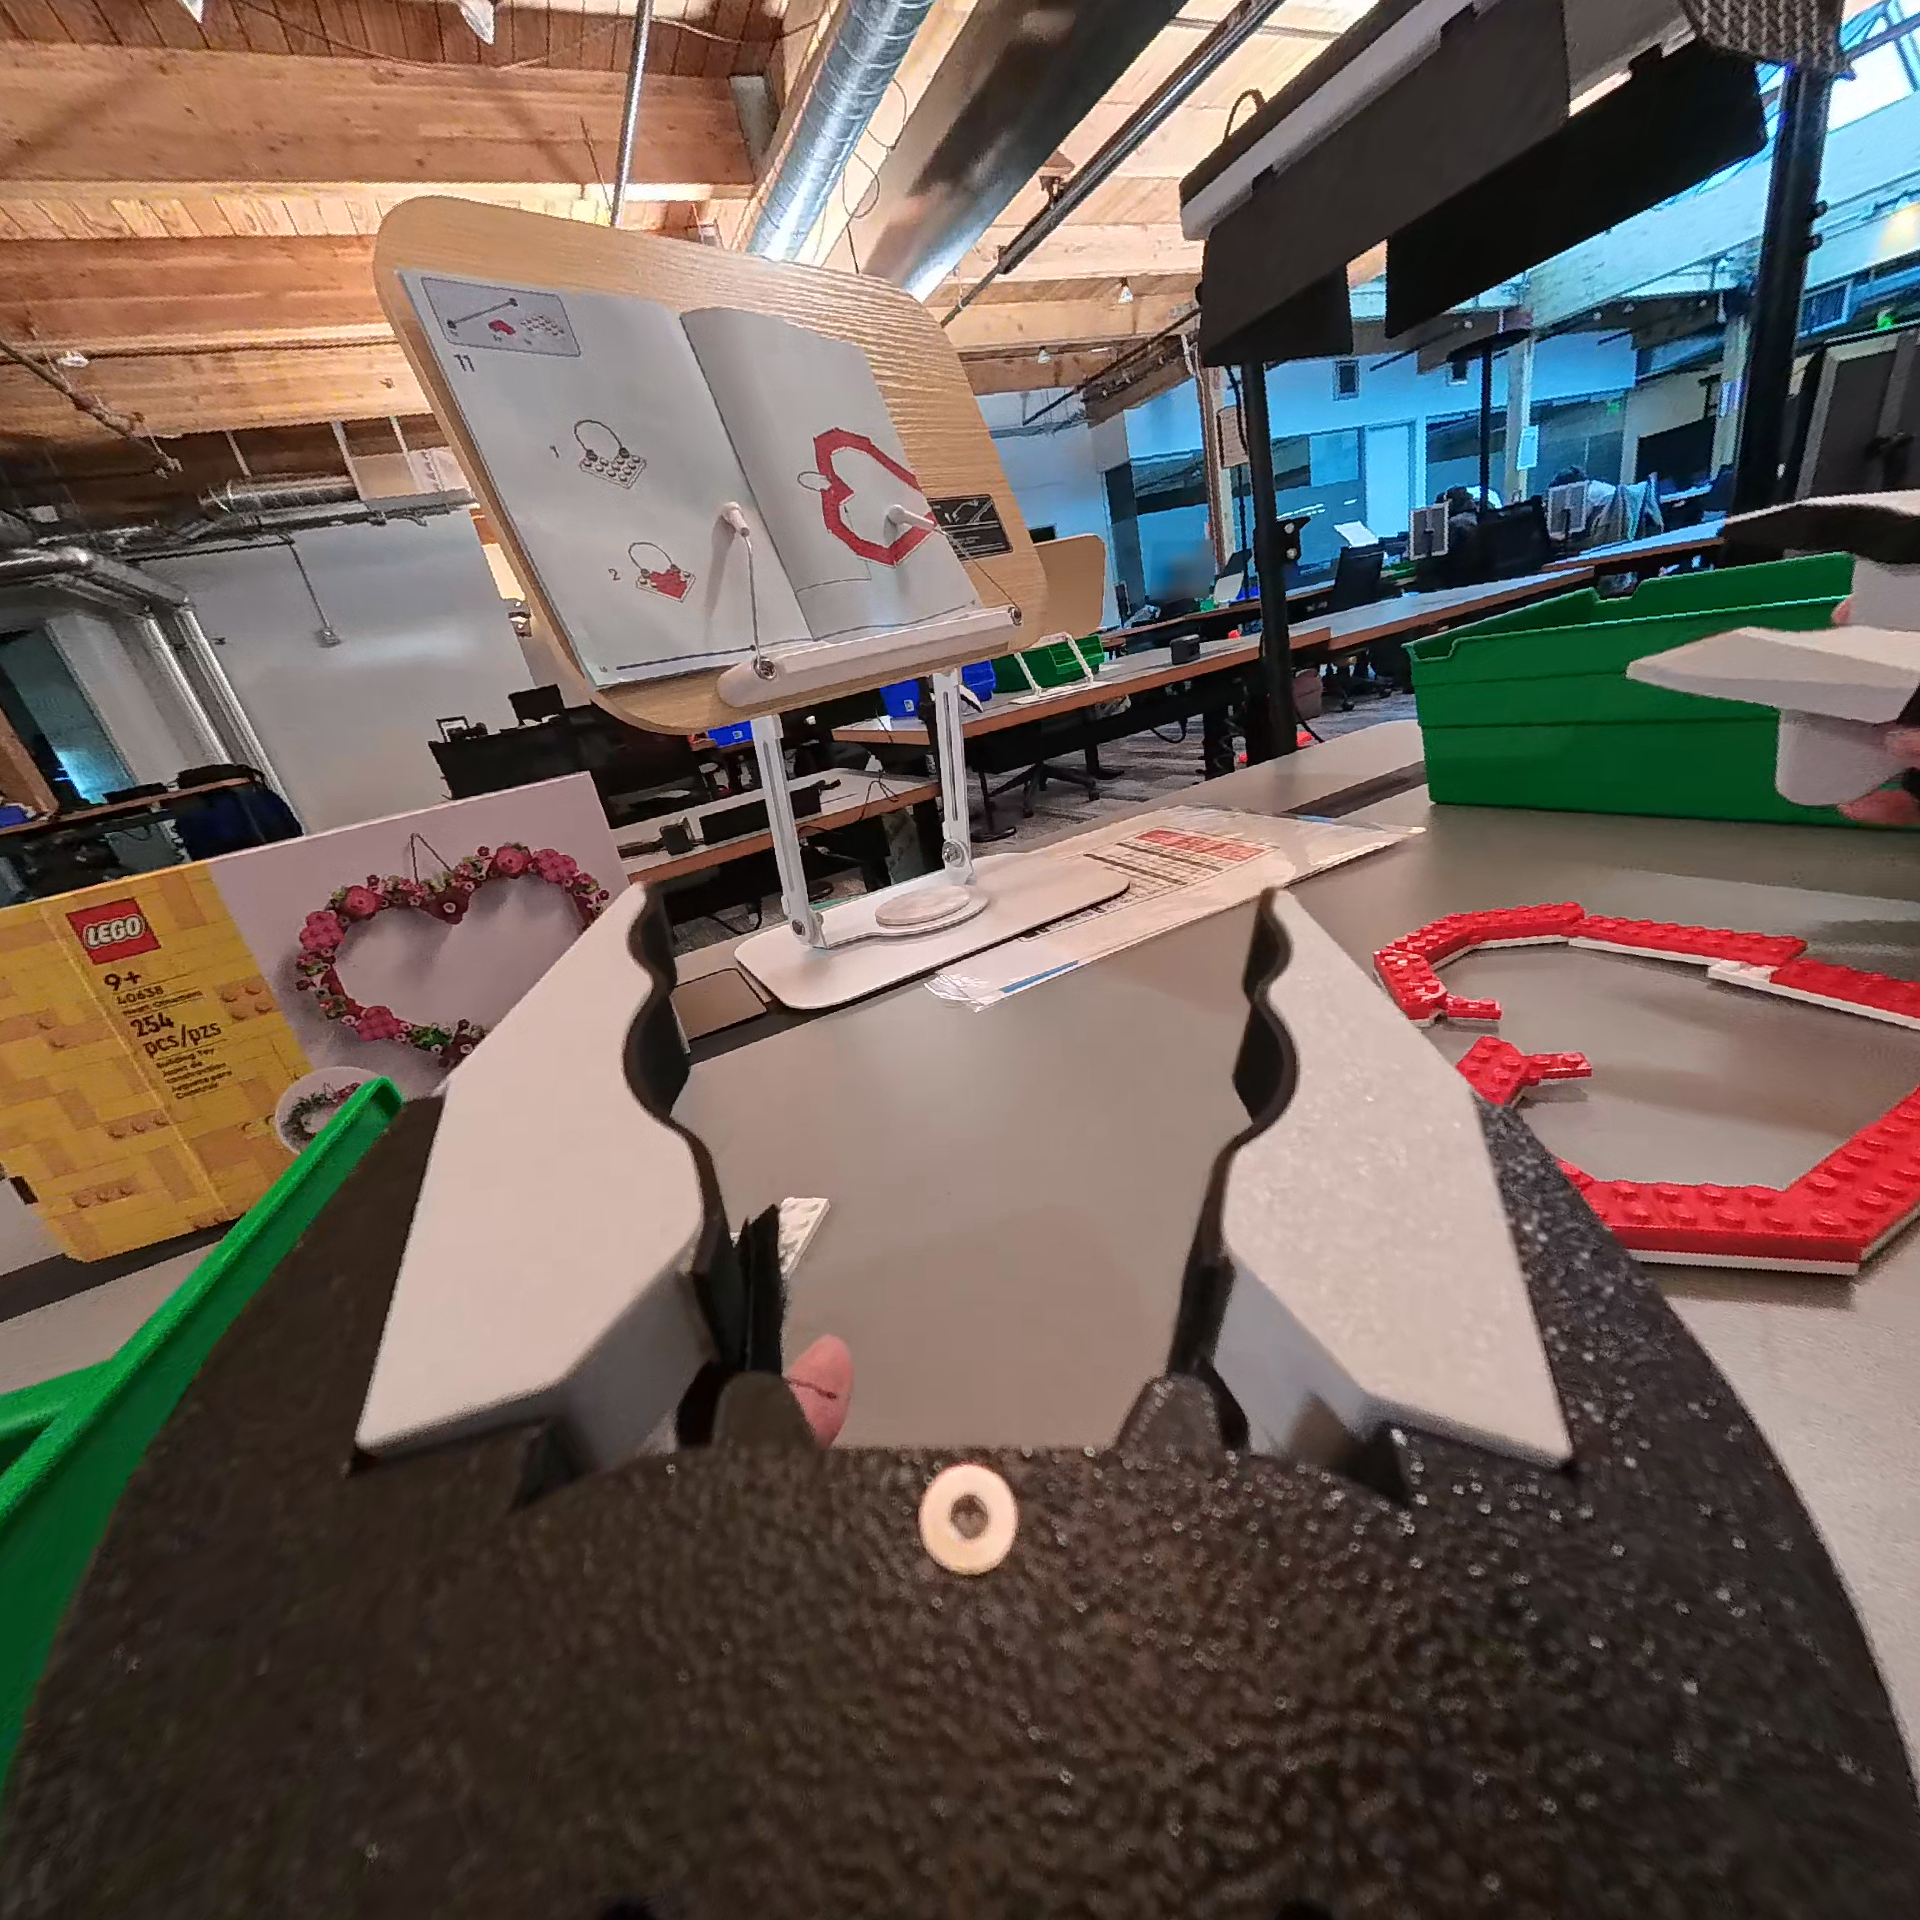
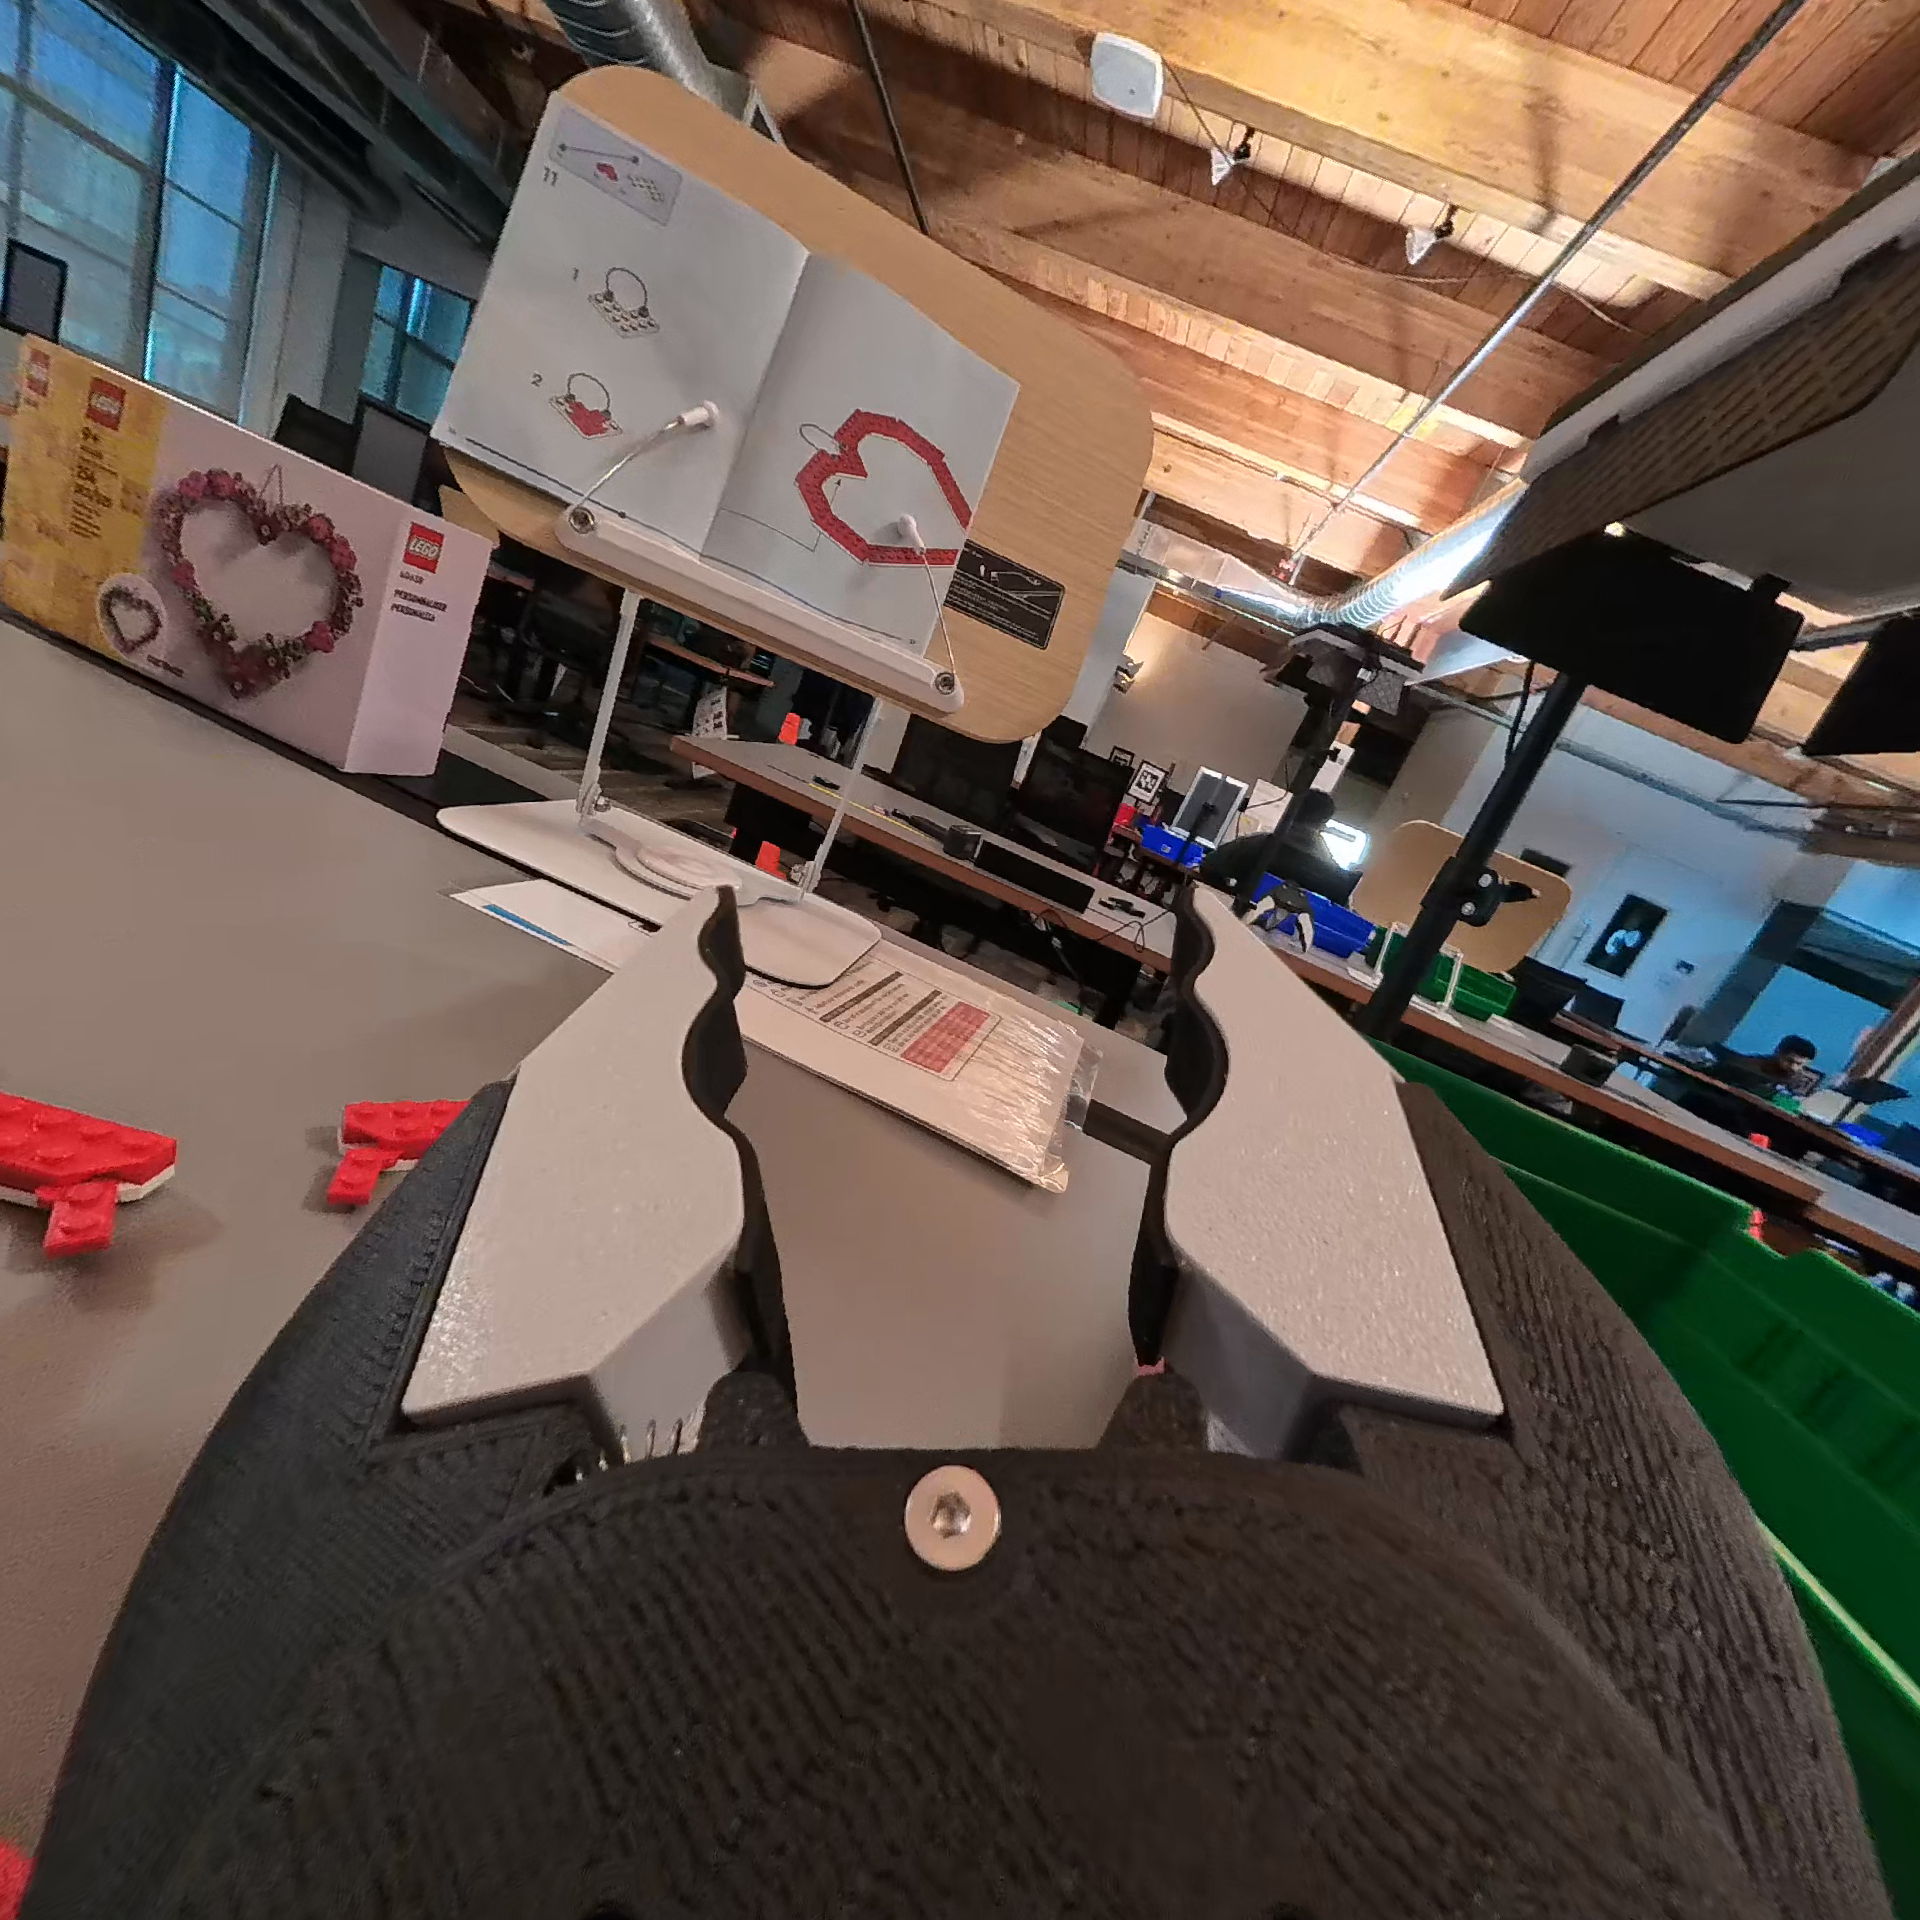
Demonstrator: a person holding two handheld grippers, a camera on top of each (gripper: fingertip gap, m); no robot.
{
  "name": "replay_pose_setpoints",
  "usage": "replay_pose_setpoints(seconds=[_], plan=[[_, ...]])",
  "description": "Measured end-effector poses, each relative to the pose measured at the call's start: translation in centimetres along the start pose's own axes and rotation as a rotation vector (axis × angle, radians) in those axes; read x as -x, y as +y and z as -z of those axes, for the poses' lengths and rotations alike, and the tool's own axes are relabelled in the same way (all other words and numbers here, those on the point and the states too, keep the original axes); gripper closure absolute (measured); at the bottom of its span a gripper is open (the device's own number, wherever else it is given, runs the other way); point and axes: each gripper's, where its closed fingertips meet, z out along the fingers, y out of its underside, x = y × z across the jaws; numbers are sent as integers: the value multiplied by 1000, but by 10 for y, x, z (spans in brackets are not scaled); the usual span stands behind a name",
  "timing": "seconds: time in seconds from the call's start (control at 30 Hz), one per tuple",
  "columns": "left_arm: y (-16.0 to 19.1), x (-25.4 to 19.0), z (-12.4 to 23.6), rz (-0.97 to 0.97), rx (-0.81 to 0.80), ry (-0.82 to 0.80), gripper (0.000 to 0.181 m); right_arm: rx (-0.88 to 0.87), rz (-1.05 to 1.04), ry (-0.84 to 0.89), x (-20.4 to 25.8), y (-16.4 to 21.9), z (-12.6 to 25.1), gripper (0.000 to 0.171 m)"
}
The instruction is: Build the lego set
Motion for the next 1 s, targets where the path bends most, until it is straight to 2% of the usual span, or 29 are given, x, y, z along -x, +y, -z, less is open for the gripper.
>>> replay_pose_setpoints(seconds=[0.17, 0.27, 0.47, 0.67, 0.83, 1.0], plan=[[3, -1, -2, 17, 22, 15, 68, -18, -42, 14, -6, -1, 0, 84], [13, 2, -7, 15, 92, -2, 68, -43, -72, 1, -7, -3, -1, 84], [18, 5, -11, 27, 130, -10, 66, -119, -112, -44, -2, -16, 3, 85], [17, 6, -9, 71, 150, -10, 63, -97, -146, -68, 4, -14, 0, 86], [12, 5, -7, 22, 119, -22, 64, -90, -165, -91, 9, -13, -2, 87], [7, -1, -5, 81, 70, 6, 63, -96, -178, -101, 9, -12, -3, 88]])
